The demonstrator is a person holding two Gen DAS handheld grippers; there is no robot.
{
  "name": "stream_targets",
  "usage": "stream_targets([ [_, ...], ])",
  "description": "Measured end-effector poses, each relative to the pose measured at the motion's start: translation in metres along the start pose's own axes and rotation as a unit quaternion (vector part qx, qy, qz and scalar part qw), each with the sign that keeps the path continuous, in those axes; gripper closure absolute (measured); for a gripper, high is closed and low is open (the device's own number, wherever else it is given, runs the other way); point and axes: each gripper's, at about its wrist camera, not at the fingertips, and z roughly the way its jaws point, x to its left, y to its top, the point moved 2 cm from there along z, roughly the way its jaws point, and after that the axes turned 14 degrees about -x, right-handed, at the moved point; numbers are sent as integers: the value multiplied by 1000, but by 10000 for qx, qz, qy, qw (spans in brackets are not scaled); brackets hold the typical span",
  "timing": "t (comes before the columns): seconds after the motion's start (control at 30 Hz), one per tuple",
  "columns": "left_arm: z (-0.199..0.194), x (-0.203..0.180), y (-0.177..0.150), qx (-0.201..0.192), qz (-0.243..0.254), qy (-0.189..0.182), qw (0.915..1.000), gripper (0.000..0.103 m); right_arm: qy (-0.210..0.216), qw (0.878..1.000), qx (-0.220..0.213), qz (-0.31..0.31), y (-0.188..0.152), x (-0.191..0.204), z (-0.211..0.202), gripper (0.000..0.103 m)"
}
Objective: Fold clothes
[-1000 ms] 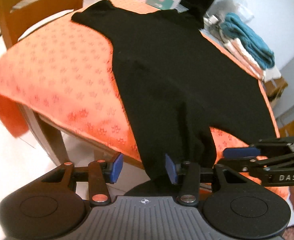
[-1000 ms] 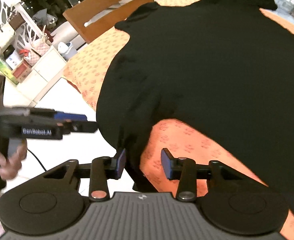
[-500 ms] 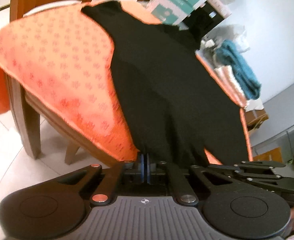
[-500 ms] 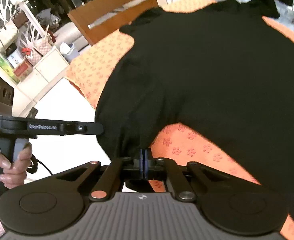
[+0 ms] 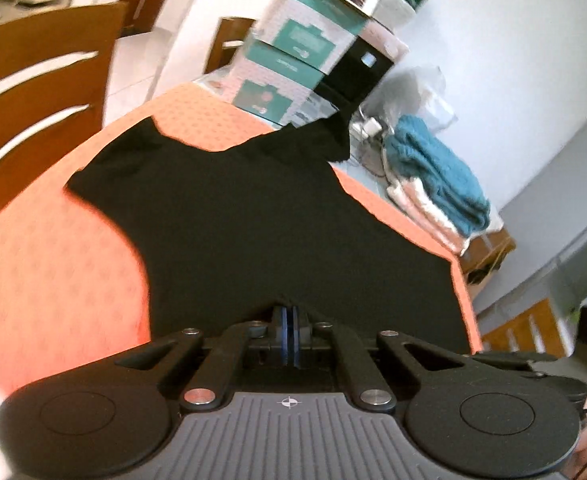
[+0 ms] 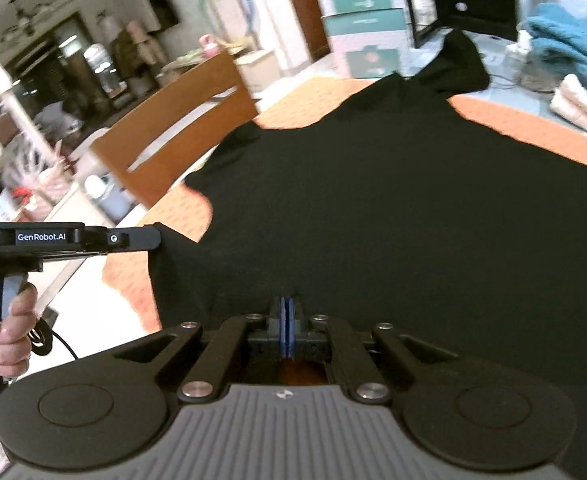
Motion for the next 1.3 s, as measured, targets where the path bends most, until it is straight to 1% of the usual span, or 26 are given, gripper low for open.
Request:
stream_targets([
  [0.13,37,3,12,295,337,-43,9990,98,-415,9991,29,116,8,-13,27,101],
  [0.3,78,20,14,758,504,48,9958,100,-809,9964,170,185,-4,-15,65,101],
  [0.37,90,28,10,995,521,-41,9937,100,-948,9950,246,190,-13,-16,73,100],
  [0.47,97,34,6,1232,605,-225,9903,99,-1132,9928,324,198,-23,-13,83,100],
  [0.53,98,38,3,1364,604,-379,9881,99,-1247,9915,316,190,-27,-10,80,98],
  [0.57,98,39,3,1422,606,-451,9869,97,-1279,9913,266,180,-27,-8,74,96],
  [0.63,92,40,5,1434,658,-514,9861,94,-1305,9911,150,213,-28,-5,62,90],
  [0.7,81,39,8,1350,735,-562,9865,78,-1315,9911,48,223,-30,0,47,86],
  [0.73,74,39,10,1253,817,-646,9866,74,-1286,9915,33,217,-31,4,38,86],
  [0.77,64,38,12,1164,882,-666,9870,70,-1256,9918,18,211,-33,7,29,86],
  [0.8,54,37,12,1098,958,-681,9870,68,-1216,9924,6,205,-36,10,20,86],
  [0.9,25,35,9,952,1168,-681,9862,67,-1031,9943,27,281,-48,17,-1,84],
  [0.97,8,35,1,946,1276,-667,9851,67,-906,9953,69,322,-59,19,-12,84],
  [1.13,-23,38,-38,1198,1436,-521,9810,67,-707,9961,267,459,-95,25,-27,81],
  [1.2,-30,39,-53,1291,1482,-422,9796,67,-656,9960,320,519,-108,28,-29,80],
  [1.3,-35,40,-74,1390,1502,-379,9781,67,-539,9964,344,549,-122,34,-28,77],
])
